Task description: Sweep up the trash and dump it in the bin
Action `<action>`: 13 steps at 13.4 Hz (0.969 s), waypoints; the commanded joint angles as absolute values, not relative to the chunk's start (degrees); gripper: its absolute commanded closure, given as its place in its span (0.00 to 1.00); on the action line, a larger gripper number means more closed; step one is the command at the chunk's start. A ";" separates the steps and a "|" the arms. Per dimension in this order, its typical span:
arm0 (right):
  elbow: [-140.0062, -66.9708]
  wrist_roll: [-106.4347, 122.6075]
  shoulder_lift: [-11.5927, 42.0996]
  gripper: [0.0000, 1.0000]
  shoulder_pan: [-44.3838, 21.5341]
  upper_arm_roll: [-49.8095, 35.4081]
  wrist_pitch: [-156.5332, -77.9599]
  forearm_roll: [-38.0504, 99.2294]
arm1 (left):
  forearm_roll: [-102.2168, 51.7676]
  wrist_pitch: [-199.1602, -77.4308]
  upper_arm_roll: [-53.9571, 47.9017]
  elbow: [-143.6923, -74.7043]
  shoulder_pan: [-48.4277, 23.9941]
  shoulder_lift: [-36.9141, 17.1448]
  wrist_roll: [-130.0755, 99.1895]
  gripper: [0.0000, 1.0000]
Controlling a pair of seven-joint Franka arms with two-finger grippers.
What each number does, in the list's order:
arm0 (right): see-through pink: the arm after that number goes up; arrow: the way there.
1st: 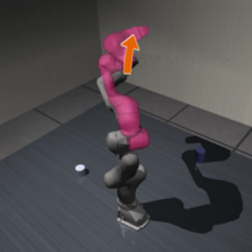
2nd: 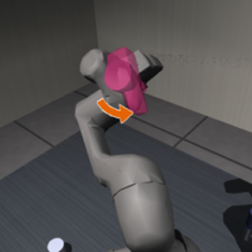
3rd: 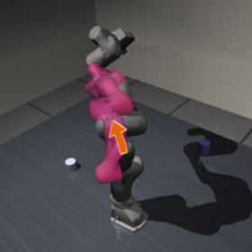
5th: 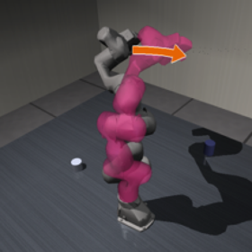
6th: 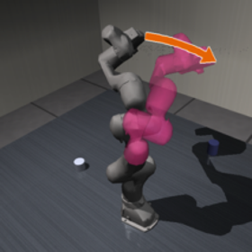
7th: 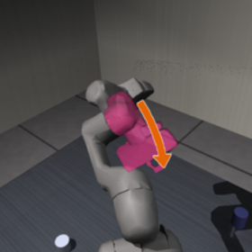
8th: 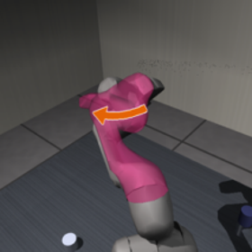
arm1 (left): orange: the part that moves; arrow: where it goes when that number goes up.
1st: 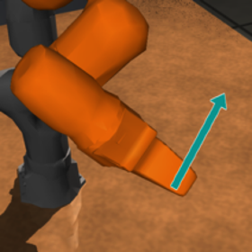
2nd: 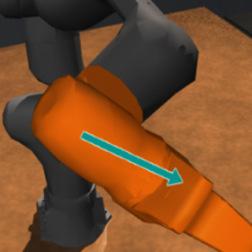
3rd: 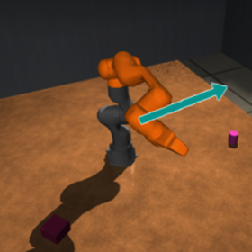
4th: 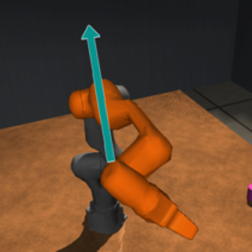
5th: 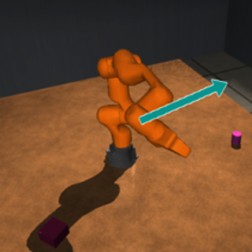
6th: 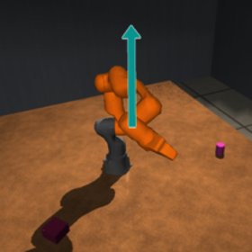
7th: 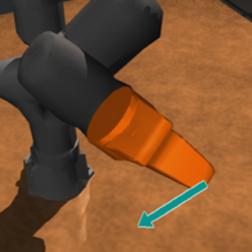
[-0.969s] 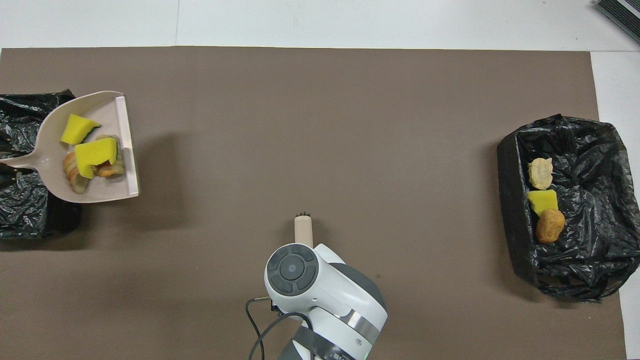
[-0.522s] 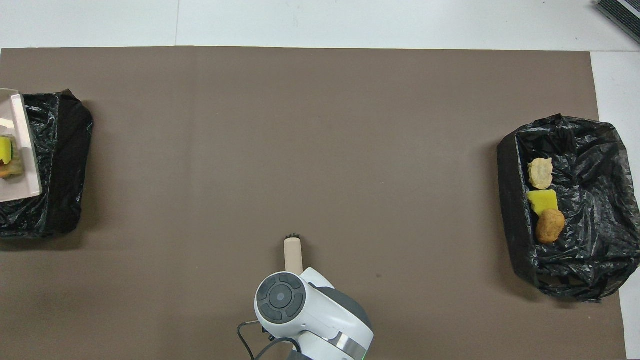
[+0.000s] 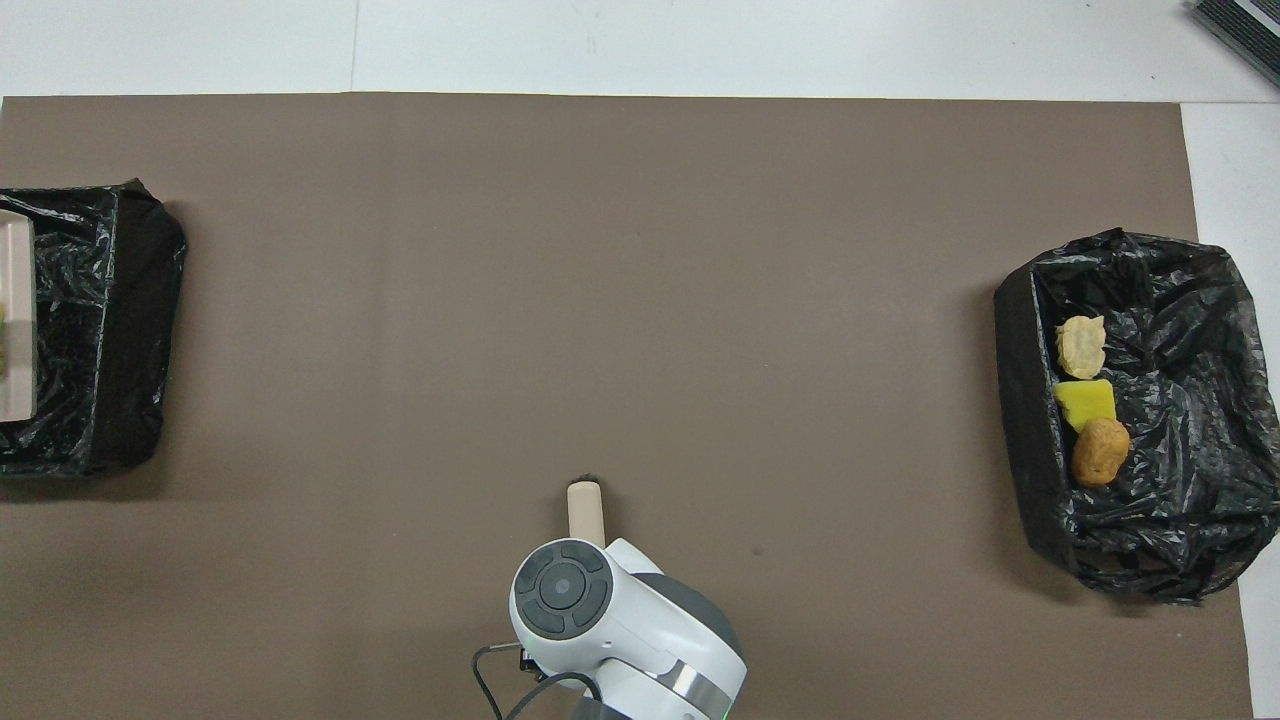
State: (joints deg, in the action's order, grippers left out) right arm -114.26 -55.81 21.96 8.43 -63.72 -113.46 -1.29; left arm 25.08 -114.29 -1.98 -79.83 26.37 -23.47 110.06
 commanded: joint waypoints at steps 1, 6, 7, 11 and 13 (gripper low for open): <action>-106.38 -55.38 23.55 0.00 10.19 -62.50 -107.95 -1.32 | 30.21 -115.14 -1.32 -79.45 24.61 -23.82 108.20 1.00; -91.87 -41.78 22.15 0.00 10.37 -49.16 -95.03 -2.46 | 32.87 -114.26 -1.23 -79.54 23.82 -23.47 103.89 1.00; -90.37 -38.70 21.80 0.00 10.37 -46.69 -93.88 -3.16 | 32.87 -114.26 -1.23 -79.54 23.38 -23.47 103.89 1.00; -85.87 -26.84 17.86 0.00 8.80 -36.42 -91.06 -4.04 | 35.24 -115.14 -1.32 -79.45 23.12 -23.55 103.54 1.00; -85.87 -18.68 14.69 0.00 6.95 -28.87 -90.97 -3.70 | 35.77 -115.05 -1.23 -79.37 23.03 -23.38 103.10 1.00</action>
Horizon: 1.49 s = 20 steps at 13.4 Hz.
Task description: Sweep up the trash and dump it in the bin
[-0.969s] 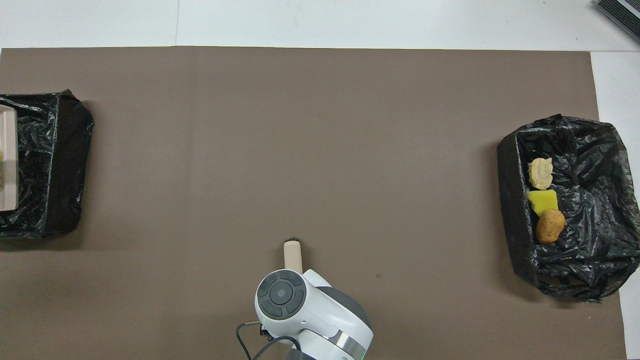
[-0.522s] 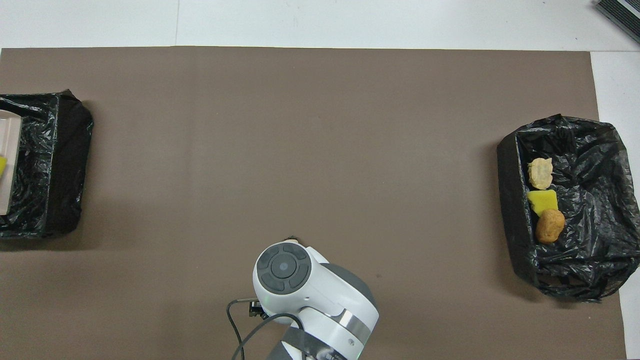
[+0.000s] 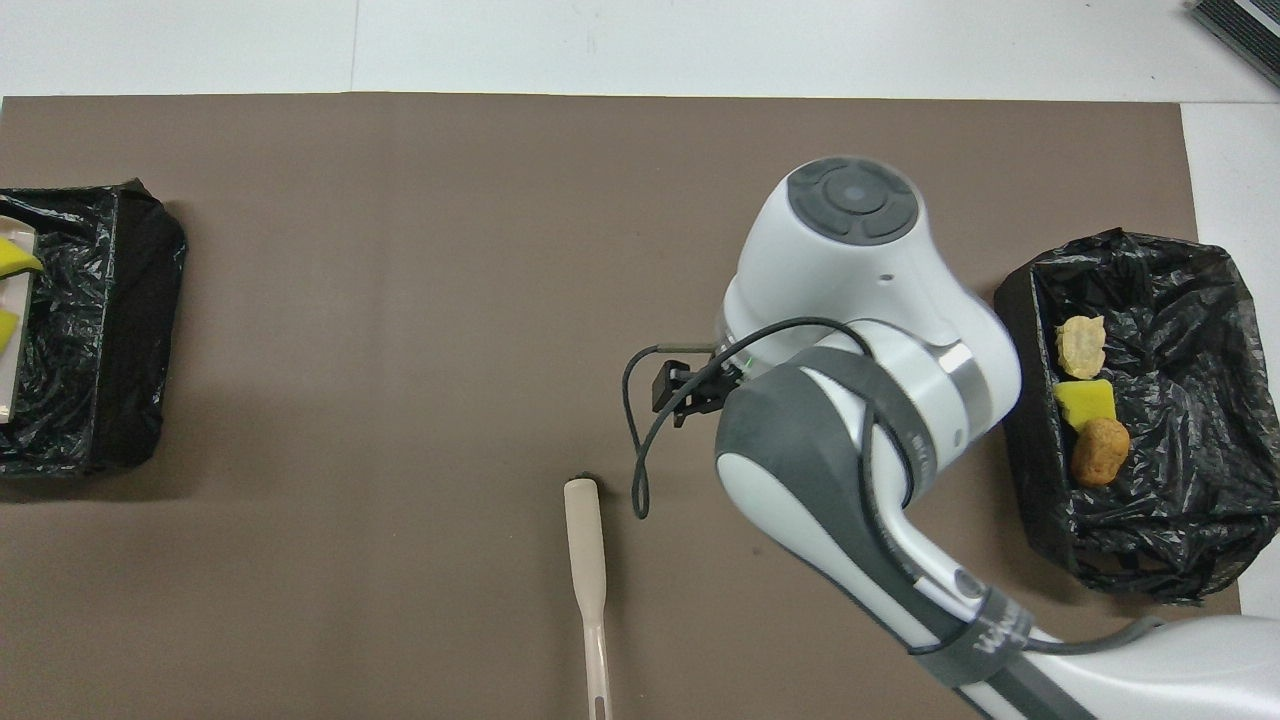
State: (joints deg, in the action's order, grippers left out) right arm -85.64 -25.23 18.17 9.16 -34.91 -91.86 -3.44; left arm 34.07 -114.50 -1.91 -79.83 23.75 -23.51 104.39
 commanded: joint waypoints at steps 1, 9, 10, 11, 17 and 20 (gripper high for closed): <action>-85.87 -14.20 13.29 0.00 5.46 -24.65 -90.97 -3.52 | 37.16 -114.96 -1.23 -79.37 22.51 -23.20 103.10 1.00; -85.87 -1.58 7.12 0.00 3.69 -2.22 -91.14 -4.04 | 50.01 -113.29 -0.88 -79.37 19.95 -18.47 98.61 1.00; -85.87 -0.28 7.03 0.00 3.95 -0.72 -91.06 -3.87 | 50.01 -113.20 -0.88 -79.37 20.30 -17.59 98.70 1.00; -85.87 2.35 6.51 0.00 4.13 0.25 -90.97 -3.43 | 49.92 -112.42 -0.97 -79.37 20.30 -16.45 98.79 1.00; -86.92 -1.41 3.08 0.00 6.33 0.09 -91.06 -3.07 | 38.52 -107.93 -2.63 -85.51 15.56 -12.83 96.51 1.00; -86.92 -1.76 3.08 0.00 6.15 -0.35 -91.41 -2.99 | 30.08 -107.05 -2.55 -89.37 8.55 -12.39 90.56 1.00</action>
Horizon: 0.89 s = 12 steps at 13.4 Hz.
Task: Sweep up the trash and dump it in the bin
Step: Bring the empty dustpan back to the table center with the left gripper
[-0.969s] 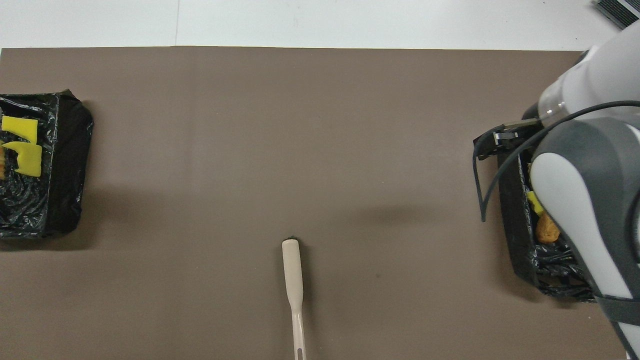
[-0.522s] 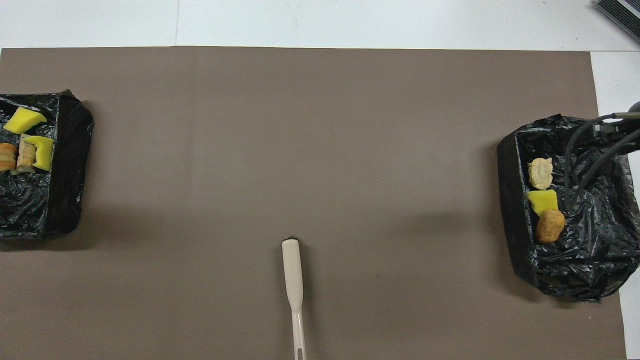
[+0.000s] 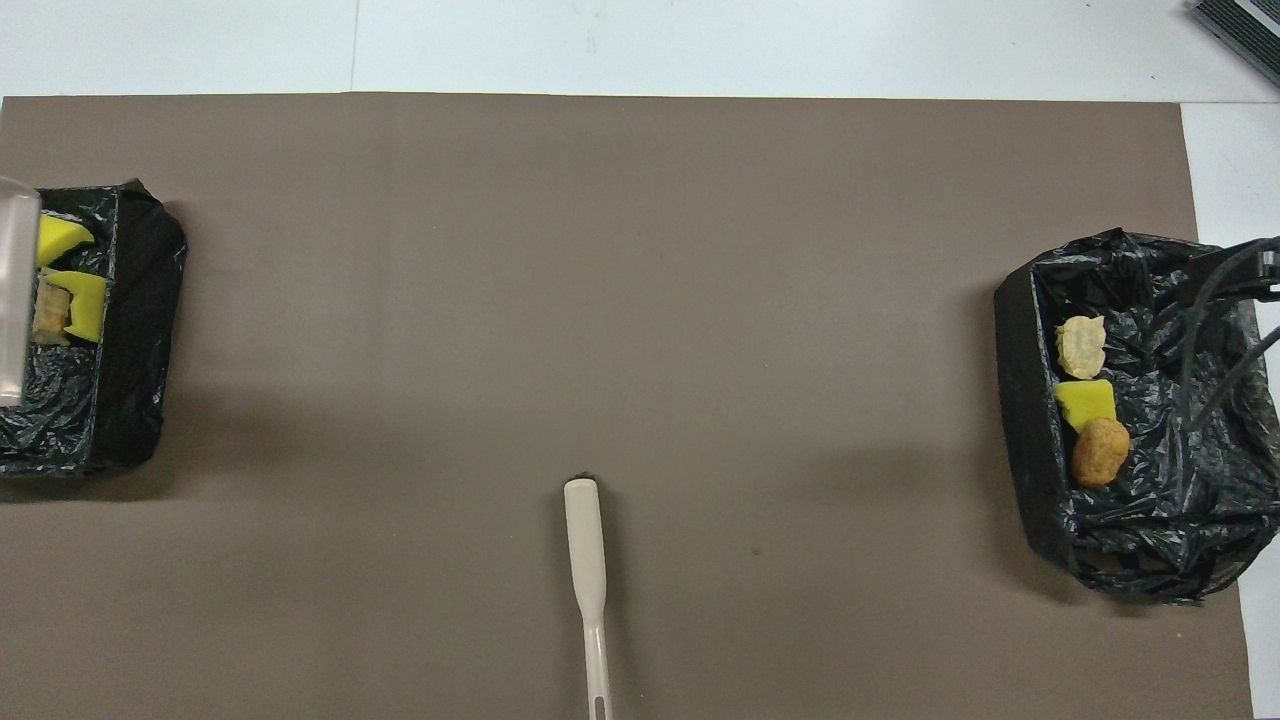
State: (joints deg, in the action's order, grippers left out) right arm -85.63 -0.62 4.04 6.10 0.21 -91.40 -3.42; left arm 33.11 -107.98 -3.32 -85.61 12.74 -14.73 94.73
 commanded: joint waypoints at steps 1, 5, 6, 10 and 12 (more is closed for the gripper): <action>-86.92 -1.50 3.08 0.00 6.07 -0.53 -91.23 -3.08 | 28.14 -107.22 -2.55 -90.60 5.31 -12.39 86.96 1.00; -87.19 -1.41 2.99 0.00 5.54 -0.35 -91.14 -3.60 | 19.61 -106.88 -2.55 -92.54 -4.89 -14.15 62.73 1.00; -86.84 -1.49 3.25 0.00 5.71 -0.44 -91.32 -3.86 | 18.38 -108.01 -2.55 -93.68 -7.44 -14.24 54.23 1.00; -86.75 -1.93 3.25 0.00 5.89 -0.18 -90.70 -3.52 | 11.18 -111.09 -2.64 -94.22 -15.71 -16.70 20.19 1.00; -86.84 -2.02 3.25 0.00 5.89 -0.18 -90.79 -3.87 | 5.30 -111.36 -2.55 -94.74 -19.14 -16.87 7.71 1.00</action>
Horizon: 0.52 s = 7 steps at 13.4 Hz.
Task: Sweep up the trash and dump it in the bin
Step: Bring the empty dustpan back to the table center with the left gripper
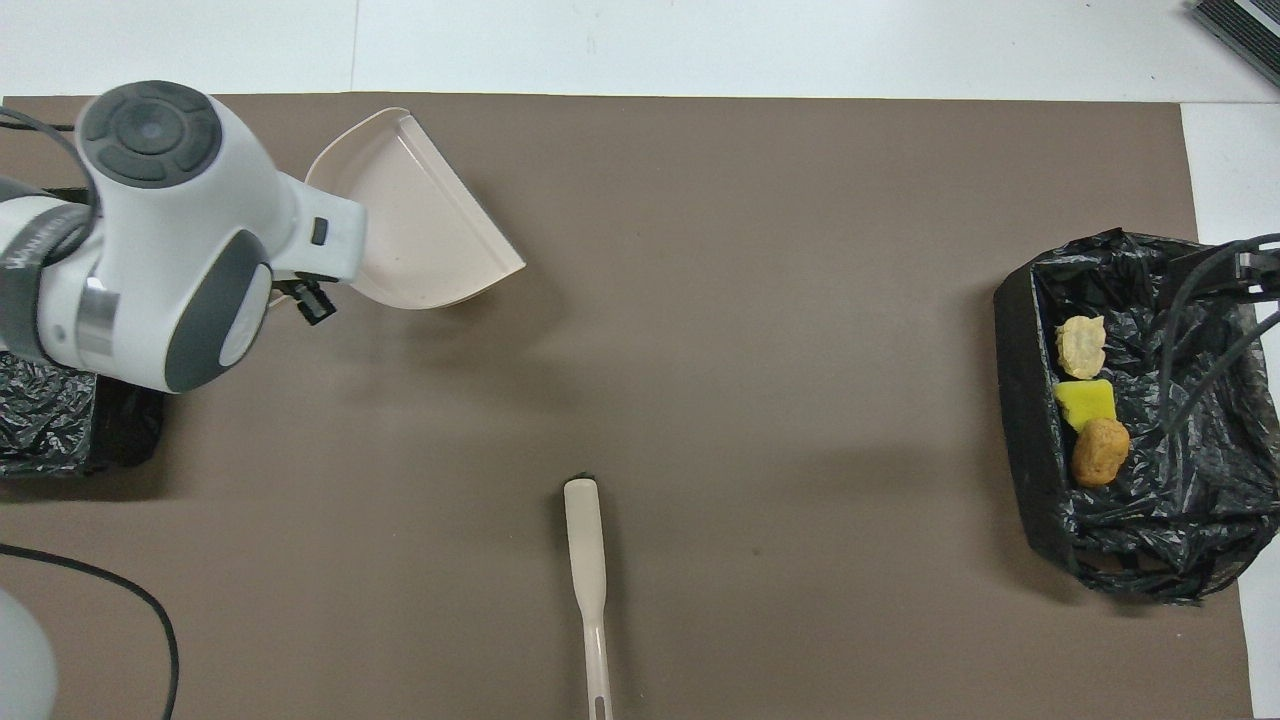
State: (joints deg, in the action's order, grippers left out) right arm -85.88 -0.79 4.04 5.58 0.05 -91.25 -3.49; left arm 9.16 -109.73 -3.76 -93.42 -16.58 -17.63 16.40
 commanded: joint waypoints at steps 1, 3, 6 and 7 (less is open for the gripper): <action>-86.75 -1.93 3.34 0.00 5.89 -0.18 -90.79 -3.95 | 3.01 -111.44 -2.55 -94.92 -21.34 -16.96 1.30 1.00; -86.75 -1.93 3.43 0.00 5.98 -0.18 -90.79 -3.78 | 2.29 -115.02 -2.55 -94.92 -25.73 -18.54 -11.54 1.00; -86.66 -1.76 3.43 0.00 6.15 0.44 -90.88 -3.87 | -4.27 -118.46 -2.55 -94.75 -28.30 -19.16 -23.61 1.00; -86.66 -1.76 3.34 0.00 6.15 0.44 -90.62 -3.95 | -6.13 -120.04 -2.55 -94.75 -28.47 -19.16 -26.34 1.00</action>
State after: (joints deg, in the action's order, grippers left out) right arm -85.92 -0.83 4.05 5.67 0.64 -91.24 -3.49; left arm -2.59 -117.02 -3.75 -93.84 -27.74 -19.90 -21.78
